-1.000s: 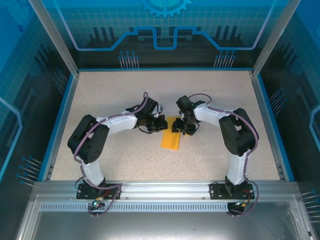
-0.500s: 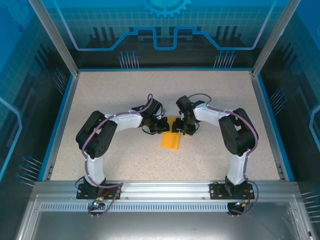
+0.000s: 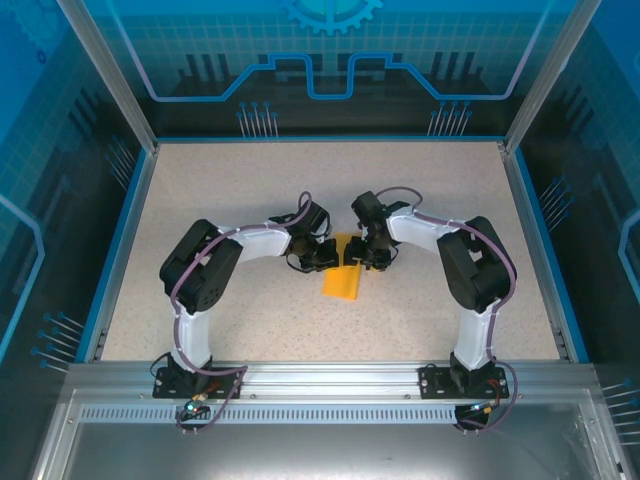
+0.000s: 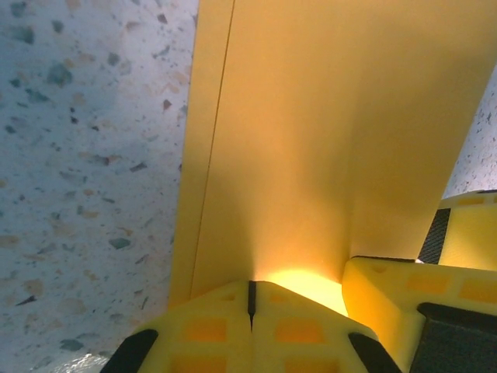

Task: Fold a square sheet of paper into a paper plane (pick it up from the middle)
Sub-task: Hold the square sheet of paper at the center of the table, then fold the square sheet of paper in half at the center of the table.

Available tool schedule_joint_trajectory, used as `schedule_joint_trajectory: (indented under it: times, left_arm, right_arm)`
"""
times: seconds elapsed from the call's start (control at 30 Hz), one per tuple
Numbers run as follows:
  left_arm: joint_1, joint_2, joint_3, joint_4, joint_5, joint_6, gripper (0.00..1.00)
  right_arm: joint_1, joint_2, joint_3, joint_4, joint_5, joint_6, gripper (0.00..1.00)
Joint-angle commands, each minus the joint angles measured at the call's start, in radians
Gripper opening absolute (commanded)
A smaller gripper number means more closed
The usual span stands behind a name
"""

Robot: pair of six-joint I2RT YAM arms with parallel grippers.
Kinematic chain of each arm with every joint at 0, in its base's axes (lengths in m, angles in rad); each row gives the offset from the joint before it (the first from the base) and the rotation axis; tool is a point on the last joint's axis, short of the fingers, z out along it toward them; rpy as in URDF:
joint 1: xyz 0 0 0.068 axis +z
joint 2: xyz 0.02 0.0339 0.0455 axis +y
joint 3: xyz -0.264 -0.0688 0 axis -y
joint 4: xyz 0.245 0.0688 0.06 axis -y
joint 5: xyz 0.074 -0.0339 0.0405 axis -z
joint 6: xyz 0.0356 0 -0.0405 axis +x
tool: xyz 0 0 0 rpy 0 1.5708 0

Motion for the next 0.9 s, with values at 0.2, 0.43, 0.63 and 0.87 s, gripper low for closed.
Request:
schedule_joint_trajectory:
  times: [0.2, 0.43, 0.63, 0.87]
  left_arm:
    - [-0.011, 0.007, -0.004, -0.085, -0.062, 0.005, 0.00]
    - [-0.010, 0.010, -0.005, -0.086, -0.059, 0.007, 0.00]
    - [-0.011, 0.010, -0.007, -0.083, -0.061, 0.006, 0.00]
    - [-0.013, 0.015, -0.013, -0.083, -0.070, 0.005, 0.00]
  right_arm:
    - [-0.021, -0.189, -0.102, 0.128, -0.057, 0.022, 0.59]
    - [-0.063, -0.378, -0.297, 0.366, -0.238, 0.098, 0.34]
    - [-0.028, -0.324, -0.341, 0.484, -0.311, 0.153, 0.19]
    - [-0.030, -0.248, -0.374, 0.518, -0.310, 0.137, 0.13]
